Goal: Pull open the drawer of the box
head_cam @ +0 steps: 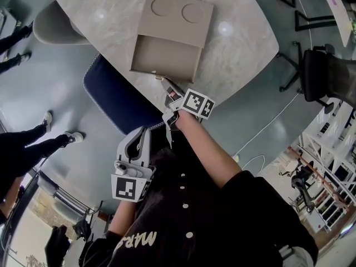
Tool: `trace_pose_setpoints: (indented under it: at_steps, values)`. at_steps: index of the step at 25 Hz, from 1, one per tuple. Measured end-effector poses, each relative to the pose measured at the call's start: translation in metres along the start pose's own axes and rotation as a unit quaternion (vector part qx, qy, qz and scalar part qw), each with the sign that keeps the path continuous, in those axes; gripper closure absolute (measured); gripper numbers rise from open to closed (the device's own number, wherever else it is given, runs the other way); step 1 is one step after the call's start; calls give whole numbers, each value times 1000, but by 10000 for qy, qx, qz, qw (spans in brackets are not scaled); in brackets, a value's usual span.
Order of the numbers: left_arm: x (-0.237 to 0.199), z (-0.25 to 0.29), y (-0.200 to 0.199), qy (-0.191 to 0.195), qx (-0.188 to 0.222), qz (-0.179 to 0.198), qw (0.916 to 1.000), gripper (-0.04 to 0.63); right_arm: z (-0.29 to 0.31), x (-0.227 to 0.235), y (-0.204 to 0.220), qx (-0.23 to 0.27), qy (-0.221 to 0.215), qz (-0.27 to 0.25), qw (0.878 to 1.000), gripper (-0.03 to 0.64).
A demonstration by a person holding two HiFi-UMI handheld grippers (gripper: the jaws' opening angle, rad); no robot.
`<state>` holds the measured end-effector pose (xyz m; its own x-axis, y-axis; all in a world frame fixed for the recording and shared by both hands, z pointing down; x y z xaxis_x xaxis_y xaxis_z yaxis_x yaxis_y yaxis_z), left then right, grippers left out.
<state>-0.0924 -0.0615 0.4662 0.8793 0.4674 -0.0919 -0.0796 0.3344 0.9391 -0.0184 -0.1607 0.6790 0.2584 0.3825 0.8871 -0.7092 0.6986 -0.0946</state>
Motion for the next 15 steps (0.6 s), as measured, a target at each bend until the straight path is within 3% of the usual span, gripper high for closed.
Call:
trace_pose_setpoints:
  at_steps: [15]
  values:
    - [4,-5,10,23,-117,11,9999,577,-12,11,25,-120,58,-9,9999,586]
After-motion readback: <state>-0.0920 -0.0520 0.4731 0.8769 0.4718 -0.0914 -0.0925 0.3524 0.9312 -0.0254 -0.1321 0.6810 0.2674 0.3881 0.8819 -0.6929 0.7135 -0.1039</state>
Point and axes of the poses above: the fingertips, and each gripper's own axes: z forward along the fingers, x to its right, y out of its underside, the point moved 1 cm from there along -z, backward along the fingers, and after that the axes turned 13 degrees about z, right-handed, at the moved point
